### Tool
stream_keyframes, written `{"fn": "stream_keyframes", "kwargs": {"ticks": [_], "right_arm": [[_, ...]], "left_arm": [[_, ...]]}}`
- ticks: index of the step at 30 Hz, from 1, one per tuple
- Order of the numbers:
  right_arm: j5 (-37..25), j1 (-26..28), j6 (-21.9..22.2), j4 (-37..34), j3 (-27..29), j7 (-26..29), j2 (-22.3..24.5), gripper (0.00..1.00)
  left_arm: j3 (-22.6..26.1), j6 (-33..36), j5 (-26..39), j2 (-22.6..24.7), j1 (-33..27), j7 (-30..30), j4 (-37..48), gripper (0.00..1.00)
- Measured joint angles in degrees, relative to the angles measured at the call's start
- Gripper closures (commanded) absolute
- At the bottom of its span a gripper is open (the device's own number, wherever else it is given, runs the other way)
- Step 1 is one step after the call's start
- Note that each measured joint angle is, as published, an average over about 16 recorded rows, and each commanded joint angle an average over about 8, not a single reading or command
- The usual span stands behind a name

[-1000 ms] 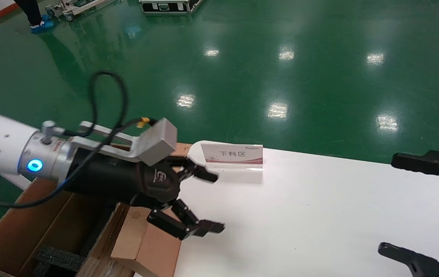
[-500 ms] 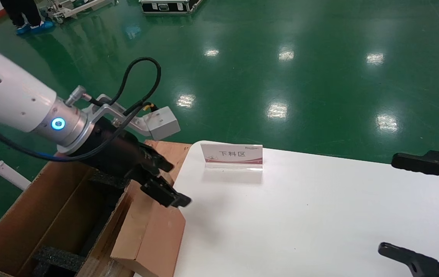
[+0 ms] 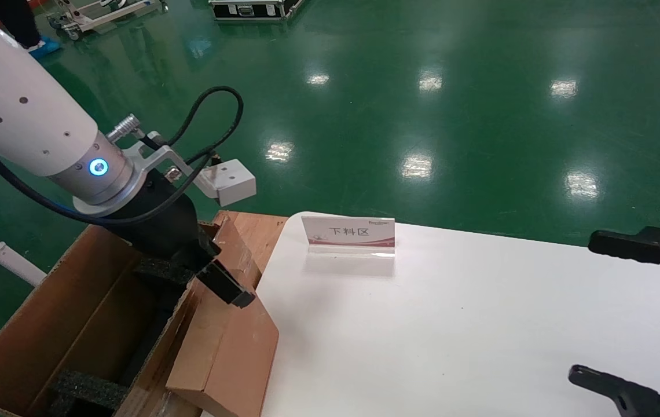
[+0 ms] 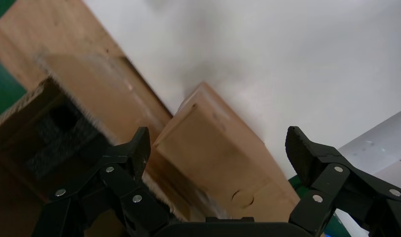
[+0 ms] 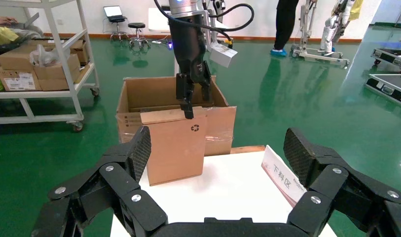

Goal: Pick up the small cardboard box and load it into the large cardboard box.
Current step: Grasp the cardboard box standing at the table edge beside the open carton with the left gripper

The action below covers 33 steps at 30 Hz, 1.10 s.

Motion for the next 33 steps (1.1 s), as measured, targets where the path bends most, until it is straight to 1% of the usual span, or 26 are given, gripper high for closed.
{"fn": "stream_keyframes", "kwargs": {"ticks": [6, 12, 33], "right_arm": [[0.0, 0.0, 0.0, 0.0, 0.0, 0.0, 0.0, 0.0], [0.0, 0.0, 0.0, 0.0, 0.0, 0.0, 0.0, 0.0], [0.1, 0.0, 0.1, 0.0, -0.1, -0.1, 0.1, 0.0]], "left_arm": [[5.4, -0.6, -1.4, 0.3, -2.8, -2.9, 0.1, 0.0], [9.0, -1.4, -2.4, 0.3, -3.9, -4.7, 0.3, 0.0], [14.8, -1.8, -7.3, 0.4, -6.6, -7.6, 0.1, 0.0]]}}
